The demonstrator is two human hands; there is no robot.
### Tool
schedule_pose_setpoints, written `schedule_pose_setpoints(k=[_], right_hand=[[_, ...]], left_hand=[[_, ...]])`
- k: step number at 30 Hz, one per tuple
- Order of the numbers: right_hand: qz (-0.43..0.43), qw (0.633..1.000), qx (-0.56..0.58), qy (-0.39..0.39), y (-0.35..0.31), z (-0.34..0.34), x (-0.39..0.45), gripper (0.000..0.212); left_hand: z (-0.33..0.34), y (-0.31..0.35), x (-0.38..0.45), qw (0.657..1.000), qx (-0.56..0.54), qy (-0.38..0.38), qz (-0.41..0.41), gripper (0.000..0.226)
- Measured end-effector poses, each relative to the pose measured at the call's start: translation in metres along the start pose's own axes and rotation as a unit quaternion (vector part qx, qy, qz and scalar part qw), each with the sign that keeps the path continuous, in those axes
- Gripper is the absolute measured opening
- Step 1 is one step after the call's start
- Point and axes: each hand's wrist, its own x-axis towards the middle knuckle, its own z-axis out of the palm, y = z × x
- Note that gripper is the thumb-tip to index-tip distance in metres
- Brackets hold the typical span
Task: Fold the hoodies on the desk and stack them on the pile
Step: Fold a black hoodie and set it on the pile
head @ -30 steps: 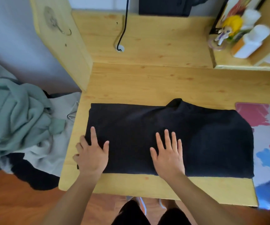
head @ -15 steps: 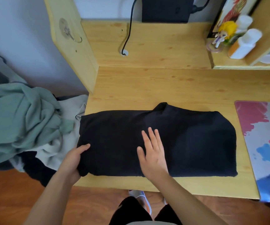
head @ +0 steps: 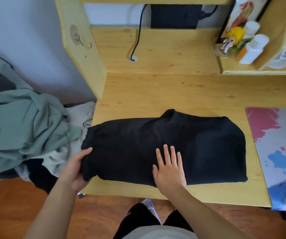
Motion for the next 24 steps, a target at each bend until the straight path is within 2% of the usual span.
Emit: schedule_pose_setpoints(k=[3, 5, 7, 8, 10, 11, 12, 13, 14, 15, 17, 18, 19, 21, 22, 23, 24], right_hand=[[0.014, 0.999, 0.0, -0.046, -0.003, -0.001, 0.002, 0.066], [0.014, 0.997, 0.022, -0.067, -0.007, -0.012, 0.008, 0.067], [0.006, 0.977, 0.175, -0.118, 0.006, -0.032, 0.012, 0.067], [0.025, 0.931, 0.33, -0.157, 0.021, -0.052, 0.013, 0.063], [0.08, 0.75, 0.627, -0.194, 0.06, -0.099, 0.006, 0.054], [0.088, 0.675, 0.712, -0.175, 0.084, -0.119, 0.001, 0.054], [0.09, 0.615, 0.769, -0.149, 0.111, -0.135, -0.002, 0.054], [0.089, 0.561, 0.813, -0.129, 0.136, -0.146, -0.003, 0.054], [0.095, 0.528, 0.836, -0.116, 0.16, -0.152, -0.002, 0.054], [0.106, 0.516, 0.843, -0.11, 0.178, -0.155, 0.0, 0.054], [0.159, 0.539, 0.817, -0.127, 0.206, -0.142, 0.005, 0.051], [0.195, 0.558, 0.794, -0.141, 0.214, -0.13, 0.007, 0.049], [0.224, 0.577, 0.771, -0.148, 0.221, -0.118, 0.009, 0.048], [0.255, 0.608, 0.739, -0.139, 0.227, -0.099, 0.015, 0.046], [0.265, 0.624, 0.724, -0.126, 0.228, -0.094, 0.019, 0.044], [0.274, 0.646, 0.703, -0.115, 0.225, -0.093, 0.022, 0.041], [0.284, 0.672, 0.676, -0.104, 0.222, -0.09, 0.023, 0.039]], left_hand=[[0.032, -0.009, -0.014, 0.998, -0.036, -0.033, 0.048, 0.031], [0.059, -0.013, -0.027, 0.993, -0.022, -0.074, 0.084, 0.037], [0.088, -0.016, -0.037, 0.985, 0.034, -0.114, 0.123, 0.041], [0.105, -0.019, -0.045, 0.979, 0.072, -0.128, 0.143, 0.041], [0.141, -0.031, -0.056, 0.964, 0.142, -0.141, 0.178, 0.043], [0.162, -0.042, -0.06, 0.954, 0.176, -0.148, 0.191, 0.048], [0.186, -0.058, -0.061, 0.941, 0.223, -0.147, 0.206, 0.057], [0.211, -0.077, -0.061, 0.922, 0.277, -0.151, 0.222, 0.067], [0.236, -0.1, -0.058, 0.9, 0.33, -0.167, 0.23, 0.075], [0.259, -0.124, -0.054, 0.877, 0.379, -0.197, 0.218, 0.079], [0.286, -0.175, -0.04, 0.824, 0.479, -0.253, 0.164, 0.08], [0.285, -0.196, -0.037, 0.786, 0.53, -0.266, 0.175, 0.077], [0.271, -0.211, -0.031, 0.746, 0.573, -0.255, 0.224, 0.071], [0.226, -0.223, -0.024, 0.679, 0.625, -0.149, 0.354, 0.065], [0.198, -0.224, -0.018, 0.651, 0.643, -0.091, 0.393, 0.068], [0.17, -0.223, -0.015, 0.643, 0.657, -0.036, 0.391, 0.075], [0.144, -0.222, -0.008, 0.659, 0.667, 0.008, 0.347, 0.085]])
